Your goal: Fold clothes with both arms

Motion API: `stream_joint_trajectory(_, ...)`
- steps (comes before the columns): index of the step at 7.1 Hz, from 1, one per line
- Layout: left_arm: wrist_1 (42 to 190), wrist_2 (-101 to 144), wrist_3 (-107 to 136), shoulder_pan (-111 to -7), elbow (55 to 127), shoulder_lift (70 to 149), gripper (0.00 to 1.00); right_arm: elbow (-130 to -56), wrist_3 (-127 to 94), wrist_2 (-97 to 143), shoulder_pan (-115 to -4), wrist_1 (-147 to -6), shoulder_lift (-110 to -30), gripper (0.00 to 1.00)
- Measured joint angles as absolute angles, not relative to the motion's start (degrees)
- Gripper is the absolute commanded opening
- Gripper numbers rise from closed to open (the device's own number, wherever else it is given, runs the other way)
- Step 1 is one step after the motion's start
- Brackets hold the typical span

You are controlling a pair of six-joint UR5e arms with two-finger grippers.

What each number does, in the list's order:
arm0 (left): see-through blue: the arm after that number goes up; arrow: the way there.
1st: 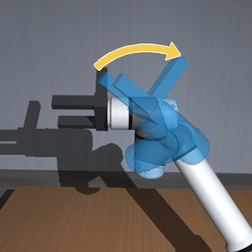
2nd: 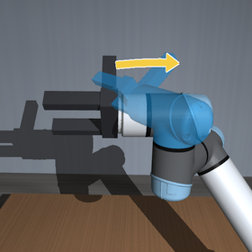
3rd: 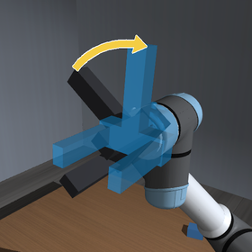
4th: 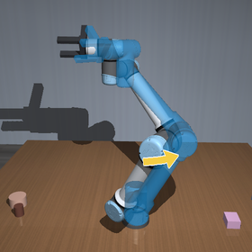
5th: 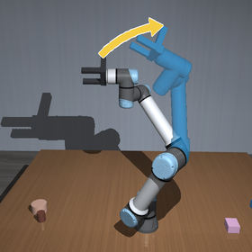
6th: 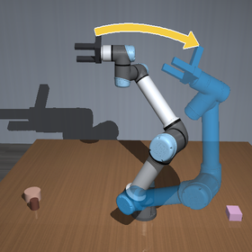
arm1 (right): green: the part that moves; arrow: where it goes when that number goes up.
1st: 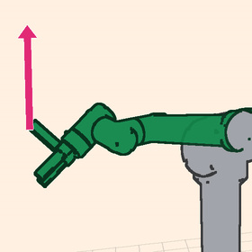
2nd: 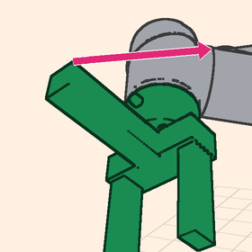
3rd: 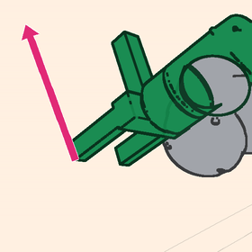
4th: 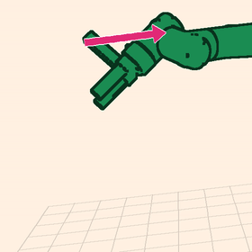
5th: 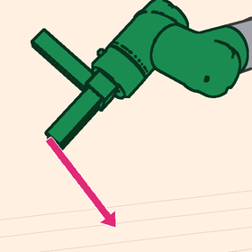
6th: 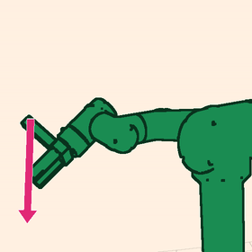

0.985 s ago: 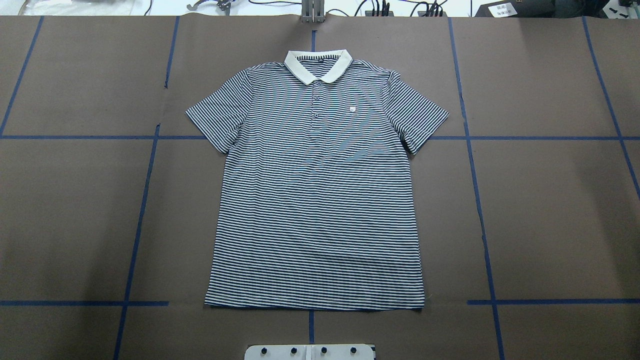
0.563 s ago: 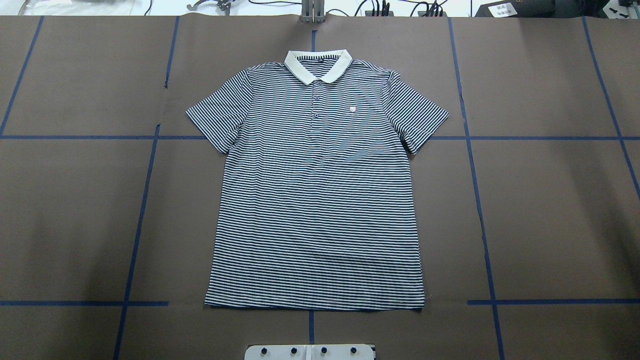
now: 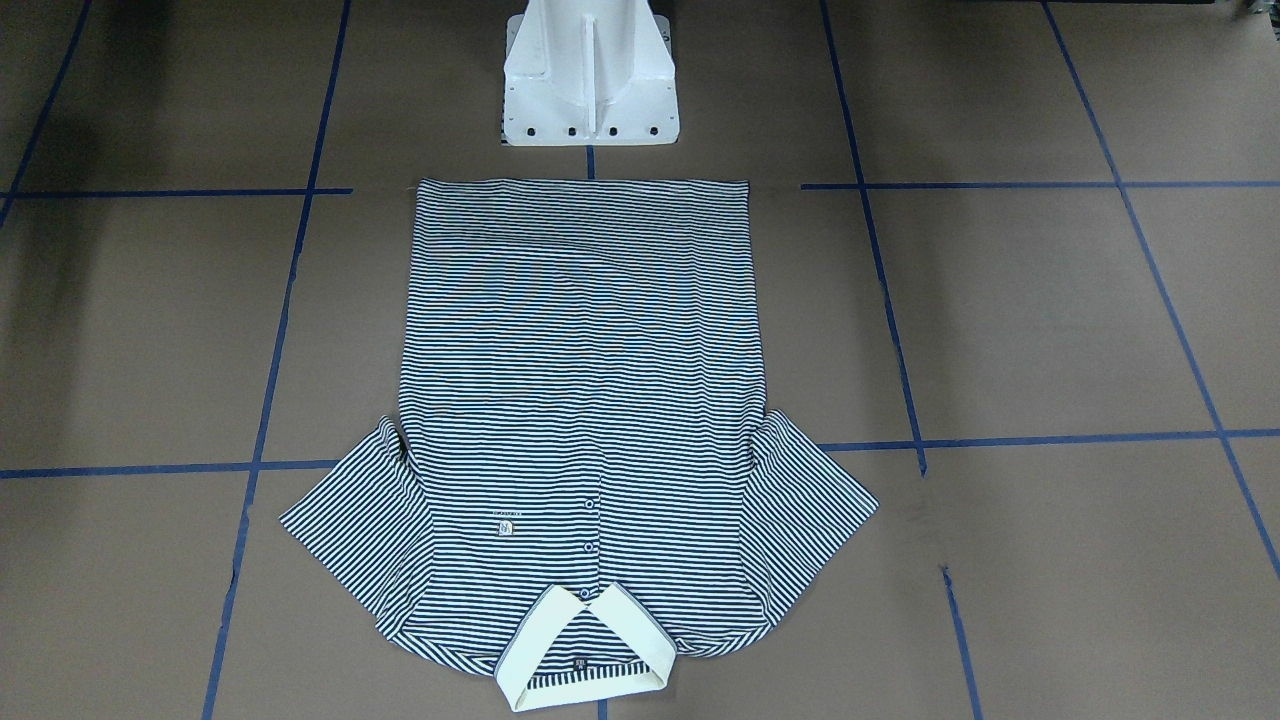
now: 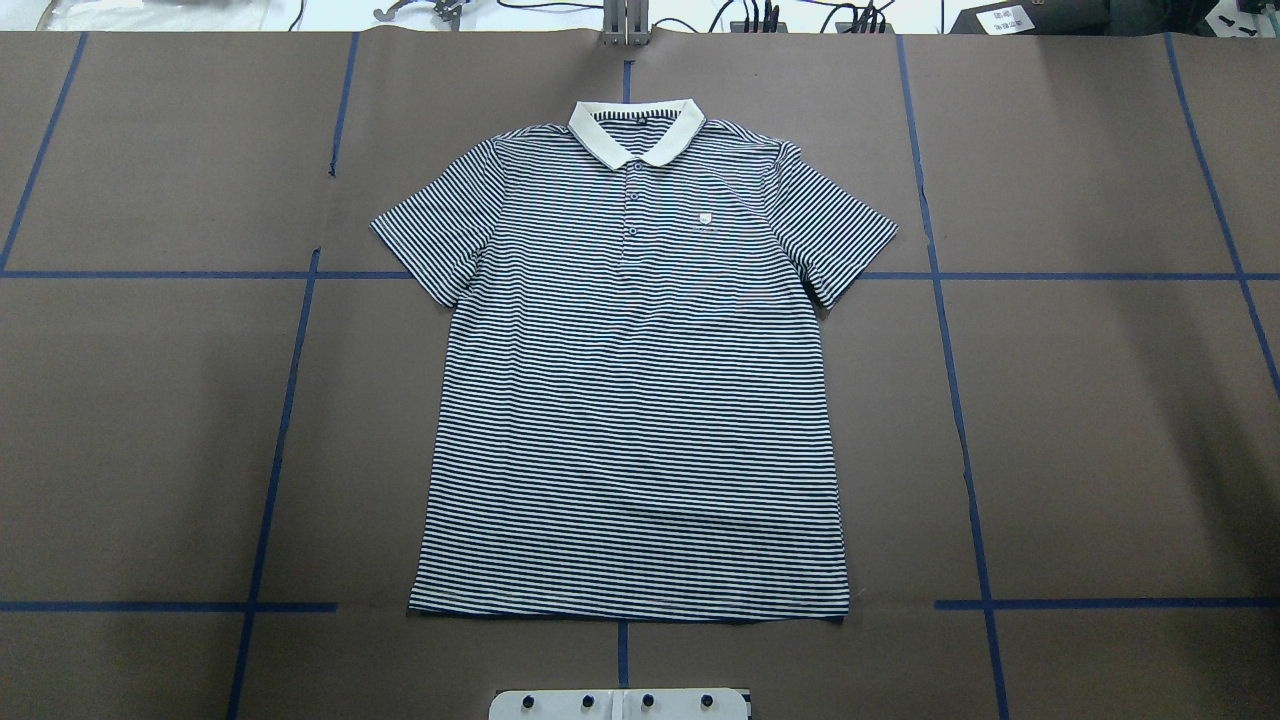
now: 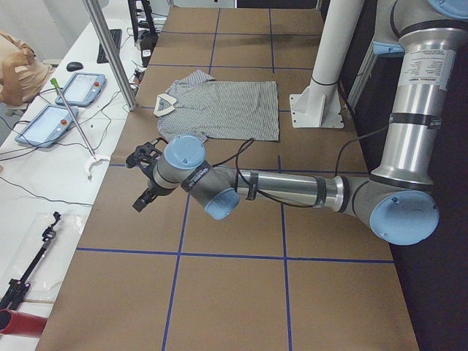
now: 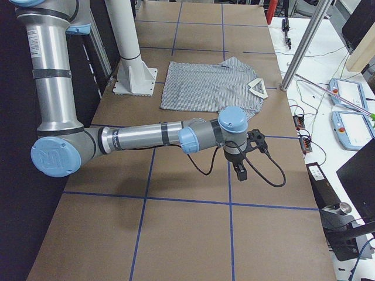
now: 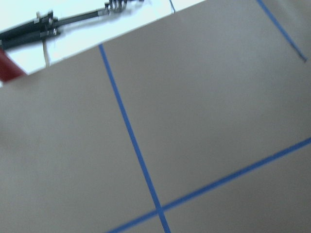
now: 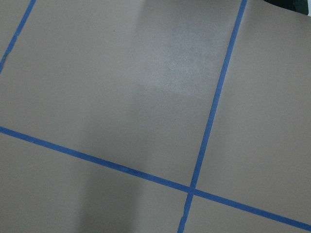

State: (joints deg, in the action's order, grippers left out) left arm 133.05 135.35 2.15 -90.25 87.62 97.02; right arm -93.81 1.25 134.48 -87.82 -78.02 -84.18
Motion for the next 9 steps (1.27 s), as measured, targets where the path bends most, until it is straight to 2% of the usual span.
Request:
stream_joint_trajectory(3, 139.35, 138.73, 6.96, -83.39, 86.21, 97.89, 0.99, -90.73, -15.19, 134.27, -80.55, -68.33, -80.3, 0.99)
stream_joint_trajectory(4, 139.7, 138.06, 11.79, -80.51, 86.24, 98.95, 0.83, -89.61, -24.82, 132.62, -76.94, -61.97, -79.52, 0.91)
stream_joint_trajectory(5, 139.84, 136.39, 16.79, -77.82, 86.3, 100.07, 0.78, -88.9, -34.82, 129.3, -72.68, -57.31, -78.02, 0.83)
stream_joint_trajectory(7, 141.77, 131.8, 27.25, -72.79, 86.43, 101.73, 0.78, -86.16, -51.51, 118.4, -62.83, -54.38, -71.61, 0.67)
stream_joint_trajectory(8, 143.05, 130.23, 30.63, -70.81, 86.46, 102.04, 0.79, -83.67, -56.43, 112.91, -58.49, -54.01, -68.24, 0.62)
stream_joint_trajectory(9, 143.72, 129.53, 32.24, -69.64, 86.48, 102.15, 0.8, -81.77, -58.64, 109.47, -55.44, -53.82, -66.13, 0.62)
